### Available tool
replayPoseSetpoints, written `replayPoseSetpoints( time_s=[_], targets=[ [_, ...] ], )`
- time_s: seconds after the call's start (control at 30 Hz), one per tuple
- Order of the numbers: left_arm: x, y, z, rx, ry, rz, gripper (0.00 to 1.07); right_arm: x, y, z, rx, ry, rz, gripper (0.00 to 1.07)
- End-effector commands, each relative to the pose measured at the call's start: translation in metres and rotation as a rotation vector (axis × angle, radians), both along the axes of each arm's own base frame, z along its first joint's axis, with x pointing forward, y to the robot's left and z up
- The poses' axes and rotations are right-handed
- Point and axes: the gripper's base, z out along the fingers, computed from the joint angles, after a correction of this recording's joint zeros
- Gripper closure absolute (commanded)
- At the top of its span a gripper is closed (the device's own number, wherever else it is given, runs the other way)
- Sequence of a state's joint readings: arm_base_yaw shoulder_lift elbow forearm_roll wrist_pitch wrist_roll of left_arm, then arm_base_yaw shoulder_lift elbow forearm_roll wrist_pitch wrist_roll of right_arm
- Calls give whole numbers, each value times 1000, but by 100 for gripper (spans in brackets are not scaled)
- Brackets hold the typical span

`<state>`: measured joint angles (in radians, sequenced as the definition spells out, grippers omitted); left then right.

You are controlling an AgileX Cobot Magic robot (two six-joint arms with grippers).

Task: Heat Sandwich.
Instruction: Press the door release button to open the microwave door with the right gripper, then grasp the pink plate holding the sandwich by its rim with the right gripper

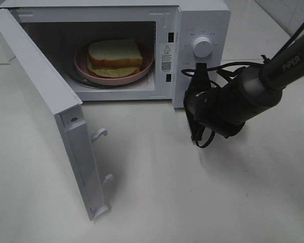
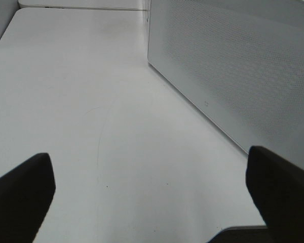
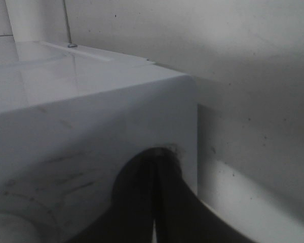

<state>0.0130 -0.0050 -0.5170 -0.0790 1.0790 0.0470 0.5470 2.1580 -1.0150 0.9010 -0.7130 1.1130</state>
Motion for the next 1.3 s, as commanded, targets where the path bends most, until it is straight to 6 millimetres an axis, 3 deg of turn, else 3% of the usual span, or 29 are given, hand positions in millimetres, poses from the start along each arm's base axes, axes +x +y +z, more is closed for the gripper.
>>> replayPoseSetpoints(
  time_s=[0.03,0.33,0.77,1.0,1.2,1.3],
  targets=[
    [0,0,0,-1,-12,2,10,4,3,22,-10,-138,33,107],
    [0,0,0,-1,-12,2,10,-25,2,18,-26,-65,85,107],
    [0,0,0,-1,-12,2,10,-64,-8,35,-56,-16,187,107],
    [0,0,0,-1,-12,2,10,-88,-8,58,-182,7,459,107],
    [0,0,0,-1,-12,2,10,-101,-2,73,-338,16,729,107],
    [0,0,0,-1,-12,2,10,-102,-6,75,-382,25,774,107]
  ],
)
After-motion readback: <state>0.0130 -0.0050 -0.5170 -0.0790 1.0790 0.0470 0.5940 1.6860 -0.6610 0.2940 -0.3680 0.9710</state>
